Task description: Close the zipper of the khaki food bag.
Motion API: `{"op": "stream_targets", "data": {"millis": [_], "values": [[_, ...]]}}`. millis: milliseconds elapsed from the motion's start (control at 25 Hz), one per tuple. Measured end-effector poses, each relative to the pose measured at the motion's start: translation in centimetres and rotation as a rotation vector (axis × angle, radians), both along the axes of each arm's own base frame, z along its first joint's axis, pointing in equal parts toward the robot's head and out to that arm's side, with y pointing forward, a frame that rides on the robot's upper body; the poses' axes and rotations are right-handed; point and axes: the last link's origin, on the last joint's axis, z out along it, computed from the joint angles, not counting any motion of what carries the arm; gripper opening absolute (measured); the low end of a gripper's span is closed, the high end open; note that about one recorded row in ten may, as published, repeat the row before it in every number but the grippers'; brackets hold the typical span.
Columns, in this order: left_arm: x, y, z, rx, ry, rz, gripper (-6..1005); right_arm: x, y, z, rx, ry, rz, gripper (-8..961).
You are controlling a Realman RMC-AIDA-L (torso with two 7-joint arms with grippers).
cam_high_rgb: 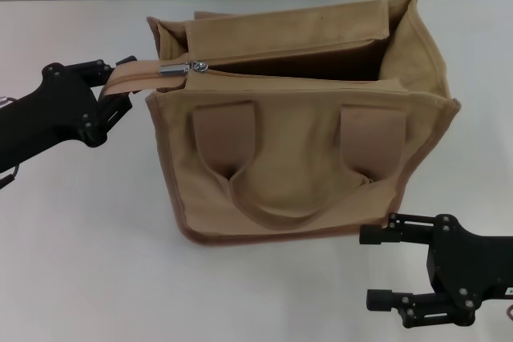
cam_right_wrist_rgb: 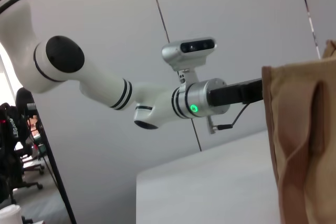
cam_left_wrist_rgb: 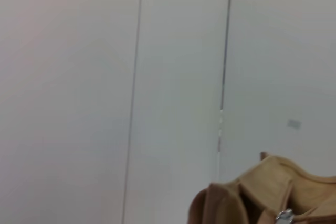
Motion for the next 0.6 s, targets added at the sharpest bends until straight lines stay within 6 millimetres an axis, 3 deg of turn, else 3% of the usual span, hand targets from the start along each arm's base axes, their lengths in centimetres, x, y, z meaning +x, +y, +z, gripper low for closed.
{"op": "stream_targets", "data": {"millis": [400, 600], "values": [[1.2, -0.7, -0.2, -0.033, -0.041, -0.073, 58, -2.2, -0.1, 2.3, -0.023, 0.221, -0.011, 650], [1.8, -0.6, -0.6, -0.03, -0.072, -0.084, -2, -3.2, 1.1, 3.9, -0.049, 0.321, -0.075, 646]]}}
